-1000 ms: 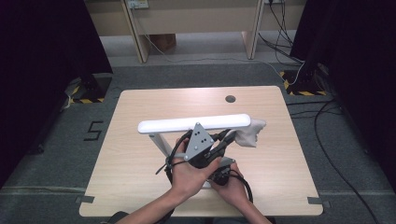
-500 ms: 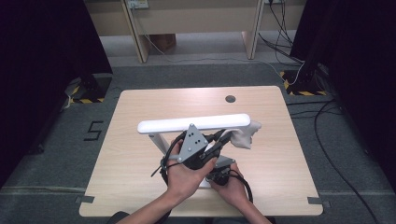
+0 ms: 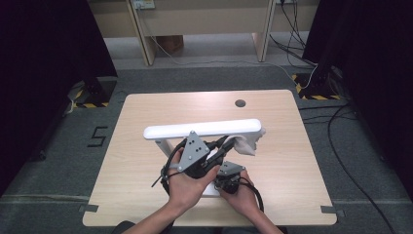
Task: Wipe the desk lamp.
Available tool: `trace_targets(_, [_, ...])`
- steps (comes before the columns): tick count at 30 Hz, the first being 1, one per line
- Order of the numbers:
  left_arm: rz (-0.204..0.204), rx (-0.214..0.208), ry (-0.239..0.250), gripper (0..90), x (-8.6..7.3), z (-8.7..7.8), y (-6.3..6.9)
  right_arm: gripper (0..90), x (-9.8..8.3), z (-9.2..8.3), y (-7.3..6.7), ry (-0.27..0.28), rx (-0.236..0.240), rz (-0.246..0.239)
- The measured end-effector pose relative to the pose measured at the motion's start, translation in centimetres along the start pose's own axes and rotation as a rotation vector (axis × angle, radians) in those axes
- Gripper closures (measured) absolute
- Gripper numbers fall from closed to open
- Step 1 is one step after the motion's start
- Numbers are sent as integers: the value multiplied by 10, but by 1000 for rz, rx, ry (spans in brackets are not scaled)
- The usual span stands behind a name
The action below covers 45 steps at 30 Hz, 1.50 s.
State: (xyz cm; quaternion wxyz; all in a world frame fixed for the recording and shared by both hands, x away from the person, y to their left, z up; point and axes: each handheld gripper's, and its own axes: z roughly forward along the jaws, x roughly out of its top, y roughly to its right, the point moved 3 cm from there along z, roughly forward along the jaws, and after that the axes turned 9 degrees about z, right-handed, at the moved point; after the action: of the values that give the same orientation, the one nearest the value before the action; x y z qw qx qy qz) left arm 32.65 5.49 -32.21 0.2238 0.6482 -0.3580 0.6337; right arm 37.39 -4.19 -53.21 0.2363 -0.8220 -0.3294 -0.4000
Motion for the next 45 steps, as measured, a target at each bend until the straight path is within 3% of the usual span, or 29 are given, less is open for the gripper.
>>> trace_targets(45, [-22, 79, 3, 818, -12, -39, -20, 867, 0, 0, 0, 1, 0, -1])
